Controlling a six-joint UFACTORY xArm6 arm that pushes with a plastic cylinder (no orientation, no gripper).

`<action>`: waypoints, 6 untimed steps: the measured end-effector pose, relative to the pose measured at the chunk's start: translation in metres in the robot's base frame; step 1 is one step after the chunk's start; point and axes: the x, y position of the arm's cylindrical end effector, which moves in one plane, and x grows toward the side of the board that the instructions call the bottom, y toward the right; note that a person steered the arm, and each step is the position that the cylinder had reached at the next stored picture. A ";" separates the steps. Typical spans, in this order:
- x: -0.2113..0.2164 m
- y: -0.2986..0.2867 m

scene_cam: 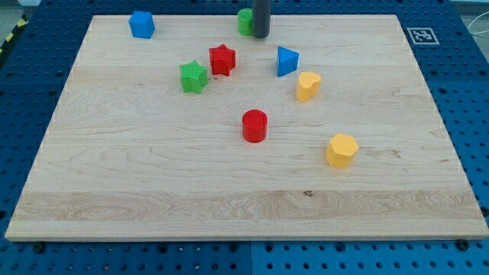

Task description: Point your arm towards green star

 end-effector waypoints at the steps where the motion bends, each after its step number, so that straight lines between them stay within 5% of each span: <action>1: 0.009 0.000; 6: 0.053 -0.133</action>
